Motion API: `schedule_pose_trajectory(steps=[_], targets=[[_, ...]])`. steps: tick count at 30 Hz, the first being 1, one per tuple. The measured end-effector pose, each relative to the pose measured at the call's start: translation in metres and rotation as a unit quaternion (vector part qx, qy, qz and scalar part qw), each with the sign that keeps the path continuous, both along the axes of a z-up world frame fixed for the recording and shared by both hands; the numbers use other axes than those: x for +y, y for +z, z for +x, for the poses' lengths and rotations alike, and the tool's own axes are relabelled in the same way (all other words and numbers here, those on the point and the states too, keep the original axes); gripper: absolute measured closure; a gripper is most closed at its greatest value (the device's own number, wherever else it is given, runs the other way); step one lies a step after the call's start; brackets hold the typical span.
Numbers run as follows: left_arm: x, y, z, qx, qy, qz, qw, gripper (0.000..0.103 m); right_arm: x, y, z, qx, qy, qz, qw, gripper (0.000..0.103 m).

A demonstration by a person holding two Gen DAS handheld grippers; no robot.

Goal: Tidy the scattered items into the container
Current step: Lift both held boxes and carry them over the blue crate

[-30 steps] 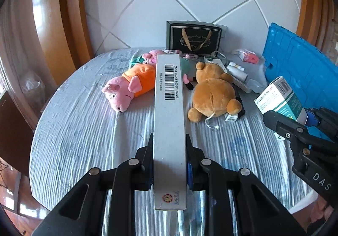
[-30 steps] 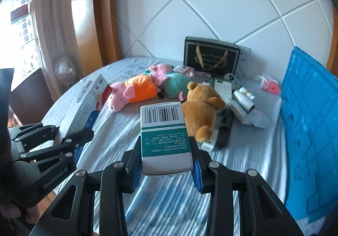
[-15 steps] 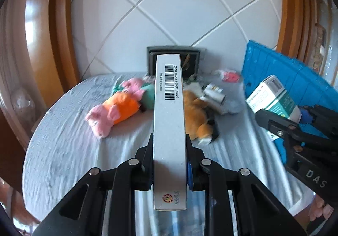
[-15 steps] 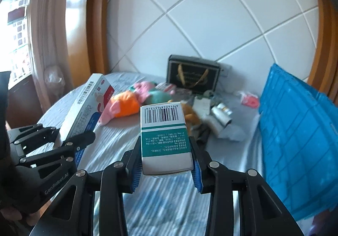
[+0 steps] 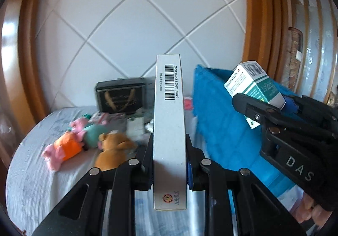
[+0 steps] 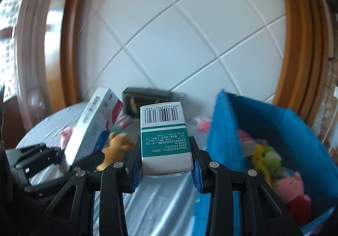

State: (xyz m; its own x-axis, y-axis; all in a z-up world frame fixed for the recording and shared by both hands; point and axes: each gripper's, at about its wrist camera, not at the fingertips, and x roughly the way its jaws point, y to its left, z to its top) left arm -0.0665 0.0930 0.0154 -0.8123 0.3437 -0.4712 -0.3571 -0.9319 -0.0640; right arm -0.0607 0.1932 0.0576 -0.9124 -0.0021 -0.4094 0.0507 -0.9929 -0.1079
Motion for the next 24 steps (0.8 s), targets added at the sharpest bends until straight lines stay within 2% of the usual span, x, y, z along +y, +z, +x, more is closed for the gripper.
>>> schedule_pose_trajectory(steps=[10, 18, 23, 24], targets=[[0.119, 0.034, -0.005, 0.024, -0.019, -0.010, 0.9995, 0.081, 0.130, 0.032, 0.001, 0.014, -0.037, 0.006, 0.999, 0.065], [0.208, 0.037, -0.020, -0.047, -0.054, -0.024, 0.9971, 0.081, 0.211, 0.032, -0.023, -0.015, -0.061, 0.014, 0.998, 0.065], [0.257, 0.033, -0.040, -0.098, -0.075, -0.049, 0.9912, 0.081, 0.256, 0.030, -0.042, -0.042, -0.069, 0.007, 0.997, 0.065], [0.266, 0.031, -0.045, -0.112, -0.078, -0.057, 0.9891, 0.081, 0.268, 0.028, -0.052, -0.059, -0.070, 0.001, 0.996, 0.065]])
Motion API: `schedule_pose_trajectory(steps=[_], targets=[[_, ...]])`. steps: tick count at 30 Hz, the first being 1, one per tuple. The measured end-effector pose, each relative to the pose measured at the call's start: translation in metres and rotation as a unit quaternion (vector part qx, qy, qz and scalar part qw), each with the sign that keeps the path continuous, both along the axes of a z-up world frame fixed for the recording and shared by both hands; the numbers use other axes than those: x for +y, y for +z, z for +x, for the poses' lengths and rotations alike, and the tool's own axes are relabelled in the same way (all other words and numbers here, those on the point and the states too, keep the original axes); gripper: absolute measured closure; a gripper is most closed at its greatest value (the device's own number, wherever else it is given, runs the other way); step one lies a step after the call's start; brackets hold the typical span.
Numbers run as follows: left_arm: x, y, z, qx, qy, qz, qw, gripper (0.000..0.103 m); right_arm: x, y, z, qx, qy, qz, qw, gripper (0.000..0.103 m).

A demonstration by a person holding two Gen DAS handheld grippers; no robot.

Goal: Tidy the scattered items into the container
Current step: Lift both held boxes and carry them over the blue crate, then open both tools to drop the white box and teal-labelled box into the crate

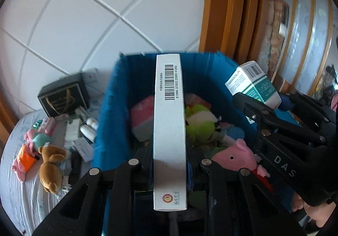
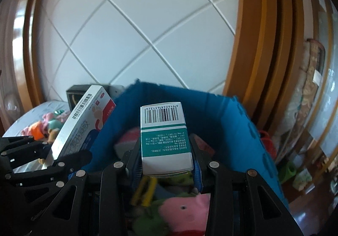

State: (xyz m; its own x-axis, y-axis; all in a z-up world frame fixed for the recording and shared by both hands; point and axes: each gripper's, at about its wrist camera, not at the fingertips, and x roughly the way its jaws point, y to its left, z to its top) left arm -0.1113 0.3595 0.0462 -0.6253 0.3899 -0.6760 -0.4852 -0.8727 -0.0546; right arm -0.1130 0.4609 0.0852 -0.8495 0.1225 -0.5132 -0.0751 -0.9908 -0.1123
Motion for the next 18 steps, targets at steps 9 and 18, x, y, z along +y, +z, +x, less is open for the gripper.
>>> schedule_pose_trajectory(steps=[9, 18], targets=[[0.061, -0.063, -0.057, -0.170, -0.003, -0.089, 0.9815, 0.081, 0.058, -0.059, -0.055, -0.188, -0.006, -0.049, 0.981, 0.065], [0.092, -0.095, -0.088, -0.225, -0.016, -0.119, 0.9669, 0.081, 0.072, -0.101, -0.085, -0.263, -0.006, -0.014, 0.965, 0.065]])
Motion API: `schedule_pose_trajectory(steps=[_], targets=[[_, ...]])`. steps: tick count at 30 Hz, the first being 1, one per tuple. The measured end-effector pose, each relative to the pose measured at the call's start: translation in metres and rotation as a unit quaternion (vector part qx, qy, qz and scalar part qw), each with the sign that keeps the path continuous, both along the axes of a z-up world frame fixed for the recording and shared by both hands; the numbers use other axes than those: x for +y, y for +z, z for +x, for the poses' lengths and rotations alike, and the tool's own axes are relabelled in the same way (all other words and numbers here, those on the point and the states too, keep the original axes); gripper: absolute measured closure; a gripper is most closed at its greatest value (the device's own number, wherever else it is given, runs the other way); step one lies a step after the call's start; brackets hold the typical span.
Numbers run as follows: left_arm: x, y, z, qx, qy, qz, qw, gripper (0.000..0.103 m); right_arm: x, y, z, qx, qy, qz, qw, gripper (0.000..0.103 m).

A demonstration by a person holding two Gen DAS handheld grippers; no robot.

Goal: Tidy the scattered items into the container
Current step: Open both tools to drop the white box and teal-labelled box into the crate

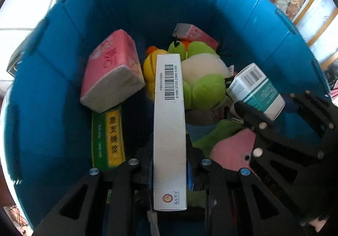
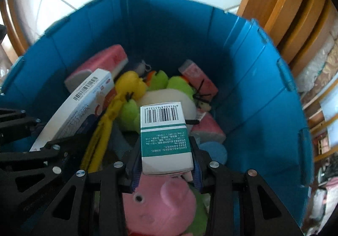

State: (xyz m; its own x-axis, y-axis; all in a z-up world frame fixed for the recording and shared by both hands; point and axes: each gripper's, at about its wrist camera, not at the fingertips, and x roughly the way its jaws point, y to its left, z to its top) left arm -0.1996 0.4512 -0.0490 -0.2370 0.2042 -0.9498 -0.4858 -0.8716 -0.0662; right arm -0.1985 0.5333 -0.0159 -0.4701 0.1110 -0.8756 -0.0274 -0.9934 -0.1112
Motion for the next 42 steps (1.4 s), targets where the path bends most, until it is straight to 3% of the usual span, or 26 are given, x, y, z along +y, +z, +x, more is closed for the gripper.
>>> schedule_pose_trajectory(steps=[5, 11, 14, 16, 21, 30, 39, 42], targets=[[0.010, -0.031, -0.003, -0.019, -0.017, -0.034, 0.9991, 0.081, 0.007, -0.030, -0.005, -0.033, -0.001, -0.023, 0.999, 0.065], [0.005, -0.042, 0.000, -0.015, -0.004, -0.068, 0.9976, 0.079, 0.009, -0.039, -0.006, -0.052, -0.003, -0.010, 0.999, 0.061], [0.003, -0.047, 0.000, -0.025, 0.005, -0.079, 0.9966, 0.074, 0.014, -0.041, -0.007, -0.059, -0.014, -0.010, 0.998, 0.051], [0.003, -0.048, 0.002, -0.026, 0.003, -0.079, 0.9966, 0.072, 0.016, -0.042, -0.007, -0.062, -0.018, -0.009, 0.998, 0.031], [0.000, -0.046, 0.005, -0.019, 0.006, -0.085, 0.9962, 0.070, 0.023, -0.046, -0.009, -0.075, -0.036, 0.000, 0.997, 0.008], [-0.014, -0.031, 0.012, -0.002, 0.031, -0.063, 0.9975, 0.064, 0.026, -0.027, -0.003, -0.042, -0.041, -0.019, 0.998, 0.001], [-0.032, 0.036, 0.050, 0.063, 0.004, -0.027, 0.9977, 0.064, 0.013, 0.036, 0.026, 0.007, -0.007, -0.016, 1.000, 0.000], [-0.054, 0.053, 0.049, 0.061, -0.006, -0.014, 0.9980, 0.064, 0.010, 0.054, 0.037, 0.012, 0.003, -0.012, 1.000, 0.000]])
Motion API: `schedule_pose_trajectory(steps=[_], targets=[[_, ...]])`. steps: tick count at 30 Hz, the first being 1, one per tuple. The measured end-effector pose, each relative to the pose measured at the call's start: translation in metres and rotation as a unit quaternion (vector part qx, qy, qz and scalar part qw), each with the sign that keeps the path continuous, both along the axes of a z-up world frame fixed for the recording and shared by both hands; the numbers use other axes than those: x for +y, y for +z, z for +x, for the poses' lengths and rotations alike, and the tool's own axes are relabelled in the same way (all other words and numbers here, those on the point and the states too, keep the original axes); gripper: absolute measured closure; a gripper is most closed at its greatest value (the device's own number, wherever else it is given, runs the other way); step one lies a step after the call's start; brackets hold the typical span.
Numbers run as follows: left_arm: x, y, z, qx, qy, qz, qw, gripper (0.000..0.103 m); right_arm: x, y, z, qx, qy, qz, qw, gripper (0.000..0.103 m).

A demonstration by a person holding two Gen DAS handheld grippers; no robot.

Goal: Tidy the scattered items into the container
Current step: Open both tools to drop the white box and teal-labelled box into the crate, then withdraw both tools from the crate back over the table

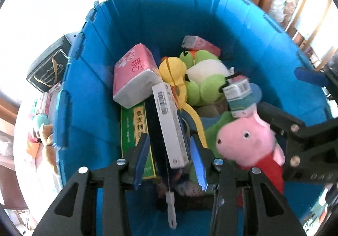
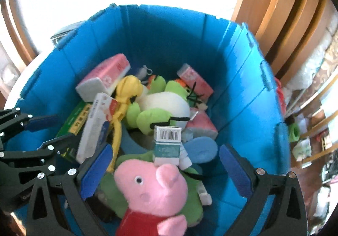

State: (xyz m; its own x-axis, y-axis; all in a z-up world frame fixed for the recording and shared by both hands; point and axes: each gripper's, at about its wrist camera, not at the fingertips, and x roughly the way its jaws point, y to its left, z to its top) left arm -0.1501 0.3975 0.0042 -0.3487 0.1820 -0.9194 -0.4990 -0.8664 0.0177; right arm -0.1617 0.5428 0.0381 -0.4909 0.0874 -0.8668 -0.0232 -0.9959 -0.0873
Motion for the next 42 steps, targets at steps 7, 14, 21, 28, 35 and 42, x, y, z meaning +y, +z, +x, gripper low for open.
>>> schedule_pose_trajectory(steps=[7, 14, 21, 28, 35, 42], targets=[[-0.033, 0.038, 0.000, 0.028, 0.027, 0.011, 0.9992, 0.064, -0.014, 0.036, 0.016, 0.002, 0.015, 0.014, 1.000, 0.000], [-0.084, 0.065, -0.003, 0.061, 0.058, 0.023, 0.9962, 0.064, -0.057, 0.061, 0.013, 0.023, 0.037, 0.027, 0.999, 0.000], [-0.146, 0.065, -0.004, 0.062, 0.086, 0.020, 0.9941, 0.064, -0.134, 0.068, 0.001, 0.029, 0.090, 0.031, 0.995, 0.000], [-0.229, 0.059, -0.008, 0.065, 0.121, 0.021, 0.9903, 0.063, -0.213, 0.068, -0.012, 0.032, 0.128, 0.032, 0.991, 0.000], [-0.318, 0.049, -0.019, 0.059, 0.143, 0.019, 0.9877, 0.064, -0.296, 0.056, -0.024, 0.027, 0.147, 0.027, 0.988, 0.000], [-0.399, 0.029, -0.018, 0.070, 0.146, 0.016, 0.9867, 0.063, -0.379, 0.032, -0.028, 0.017, 0.146, -0.009, 0.989, 0.000]])
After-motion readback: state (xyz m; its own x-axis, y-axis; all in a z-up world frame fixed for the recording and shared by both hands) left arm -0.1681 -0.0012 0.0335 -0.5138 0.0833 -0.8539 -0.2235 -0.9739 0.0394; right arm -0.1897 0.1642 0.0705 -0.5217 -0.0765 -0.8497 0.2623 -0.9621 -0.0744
